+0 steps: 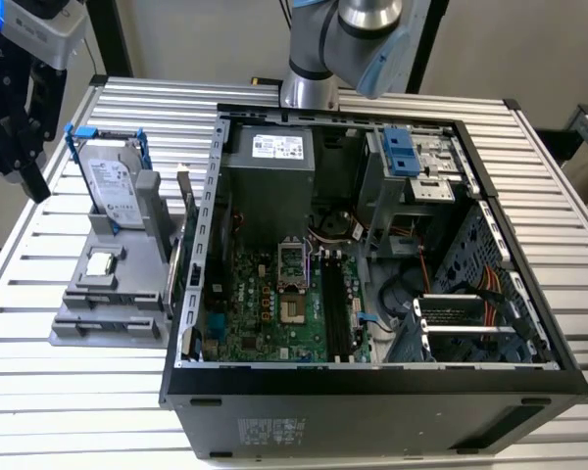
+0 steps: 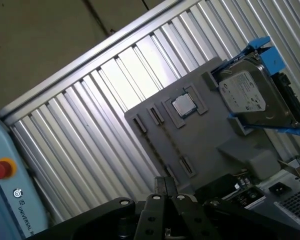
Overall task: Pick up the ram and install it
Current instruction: 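Pick up the ram and move it above insertion slot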
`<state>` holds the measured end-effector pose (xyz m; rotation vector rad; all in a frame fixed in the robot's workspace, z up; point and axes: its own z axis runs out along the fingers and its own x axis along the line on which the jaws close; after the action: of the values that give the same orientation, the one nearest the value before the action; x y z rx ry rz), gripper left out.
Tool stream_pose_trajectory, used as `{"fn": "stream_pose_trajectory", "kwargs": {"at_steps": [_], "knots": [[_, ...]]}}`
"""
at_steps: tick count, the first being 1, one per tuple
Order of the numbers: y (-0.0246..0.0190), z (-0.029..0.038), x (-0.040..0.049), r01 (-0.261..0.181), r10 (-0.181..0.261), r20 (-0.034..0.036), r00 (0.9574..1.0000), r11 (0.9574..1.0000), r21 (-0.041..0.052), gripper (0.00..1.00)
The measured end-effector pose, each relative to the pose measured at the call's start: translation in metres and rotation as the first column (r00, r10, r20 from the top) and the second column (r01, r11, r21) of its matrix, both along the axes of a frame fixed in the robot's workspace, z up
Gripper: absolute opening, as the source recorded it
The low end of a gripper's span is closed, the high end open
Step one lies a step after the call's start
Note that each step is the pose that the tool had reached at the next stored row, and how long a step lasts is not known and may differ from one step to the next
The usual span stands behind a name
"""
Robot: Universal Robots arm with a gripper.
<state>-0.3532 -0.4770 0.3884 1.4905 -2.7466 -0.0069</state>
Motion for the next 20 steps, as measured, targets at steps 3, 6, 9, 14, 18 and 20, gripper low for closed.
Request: {"fn": "stream_pose_trajectory", "kwargs": {"at_steps": [3, 6, 9, 14, 18, 20], "knots": [[0.0014, 0.0, 0.0, -0.014, 0.014, -0.0001, 0.9999, 0.9999, -0.0001, 0.0], [0.0024, 0.0, 0.0, -0.027, 0.027, 0.0, 0.9996, 0.9996, 0.0, 0.0], [0.0031, 0.0, 0.0, -0.041, 0.041, 0.0, 0.9991, 0.9991, -0.0001, 0.0], [0.0034, 0.0, 0.0, -0.077, 0.077, 0.0, 0.9971, 0.9971, -0.0001, 0.0], [0.0035, 0.0, 0.0, -0.107, 0.107, 0.0, 0.9942, 0.9942, -0.0001, 0.0], [0.0035, 0.0, 0.0, -0.125, 0.125, -0.0001, 0.9922, 0.9922, -0.0001, 0.0]]}}
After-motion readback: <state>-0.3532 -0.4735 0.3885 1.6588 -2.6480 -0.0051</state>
